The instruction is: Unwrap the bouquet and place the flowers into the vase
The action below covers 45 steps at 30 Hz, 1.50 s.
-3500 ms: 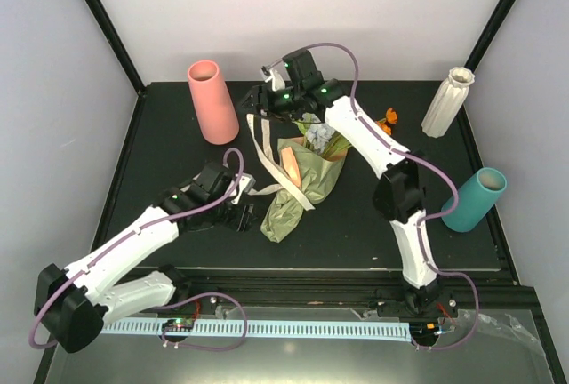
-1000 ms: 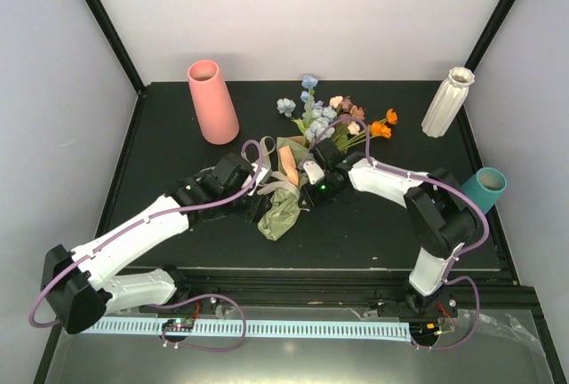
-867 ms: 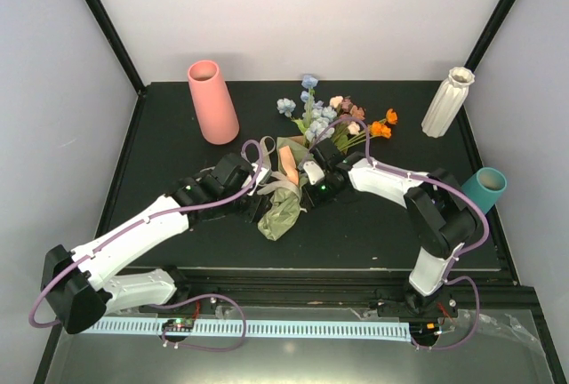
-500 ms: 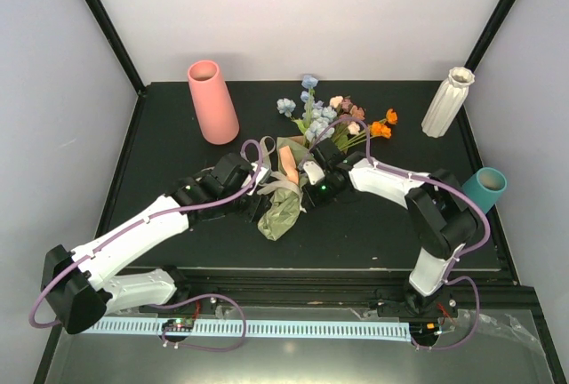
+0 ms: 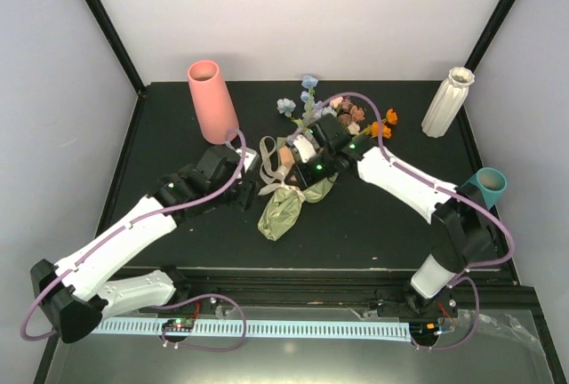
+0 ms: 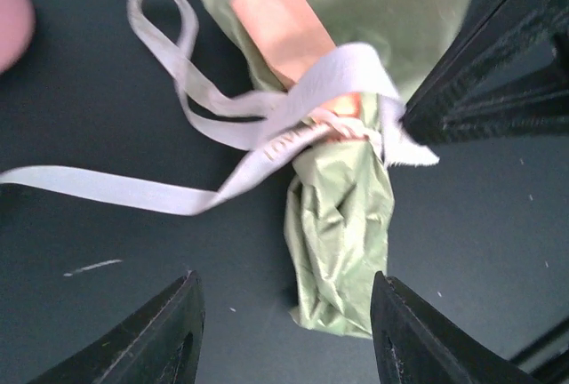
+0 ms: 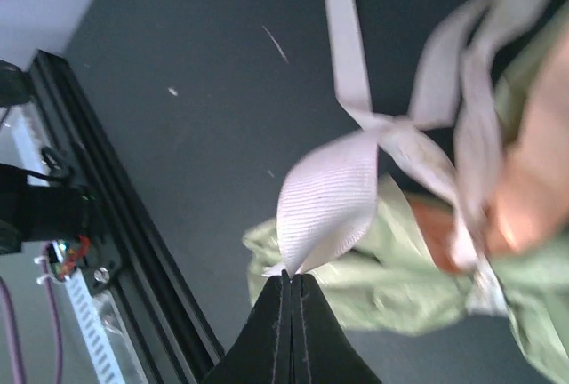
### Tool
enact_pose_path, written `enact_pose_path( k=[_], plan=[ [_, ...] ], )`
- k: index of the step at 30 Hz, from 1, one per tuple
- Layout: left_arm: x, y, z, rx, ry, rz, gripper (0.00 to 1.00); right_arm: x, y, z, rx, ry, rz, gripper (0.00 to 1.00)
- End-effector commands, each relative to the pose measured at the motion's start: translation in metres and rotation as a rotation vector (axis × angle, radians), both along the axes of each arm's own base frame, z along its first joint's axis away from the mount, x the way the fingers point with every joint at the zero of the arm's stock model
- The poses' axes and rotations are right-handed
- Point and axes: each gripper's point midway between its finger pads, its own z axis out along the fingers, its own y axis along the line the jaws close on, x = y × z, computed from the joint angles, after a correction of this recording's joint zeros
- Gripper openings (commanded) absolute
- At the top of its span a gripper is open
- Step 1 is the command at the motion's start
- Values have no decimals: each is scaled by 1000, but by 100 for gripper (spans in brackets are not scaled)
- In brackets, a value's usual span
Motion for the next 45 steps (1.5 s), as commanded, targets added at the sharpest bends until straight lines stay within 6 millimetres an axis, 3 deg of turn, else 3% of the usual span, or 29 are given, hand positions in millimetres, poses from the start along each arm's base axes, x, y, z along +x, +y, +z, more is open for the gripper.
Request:
enact_pose_path(
  k=[1, 5, 6, 10, 13, 18, 26, 31, 36, 41, 45],
  plan=[
    [11, 27, 34, -4, -86, 117, 54, -7, 42, 23, 27, -7, 121, 2],
    [10, 38, 36, -17, -84, 153, 54, -19, 74, 40, 53, -13, 218, 2],
    [9, 41, 35, -21, -81, 161, 54, -24, 78, 41, 49, -11, 238, 7],
    [1, 42, 24, -51, -48, 161, 56, -29, 66, 29, -29, 8, 244, 49],
    [-11, 25, 11, -103, 15, 75, 61, -31, 48, 26, -75, -35, 213, 60],
    [-23, -2, -11, -150, 141, -53, 63, -26, 11, 13, -177, -105, 98, 60],
    [-30, -37, -78, -101, 378, -204, 78, -11, -49, -29, -368, -194, -118, 55],
    [-21, -49, -112, -48, 456, -207, 82, -9, -53, -30, -342, -231, -148, 53],
    [-9, -42, -140, 40, 470, -144, 81, -8, -45, -25, -253, -303, -127, 51],
    [-6, -45, -150, 27, 456, -143, 78, -3, -37, -29, -236, -325, -97, 49],
    [-5, -56, -153, -36, 444, -174, 67, 0, -28, -39, -237, -312, -69, 47]
  ],
)
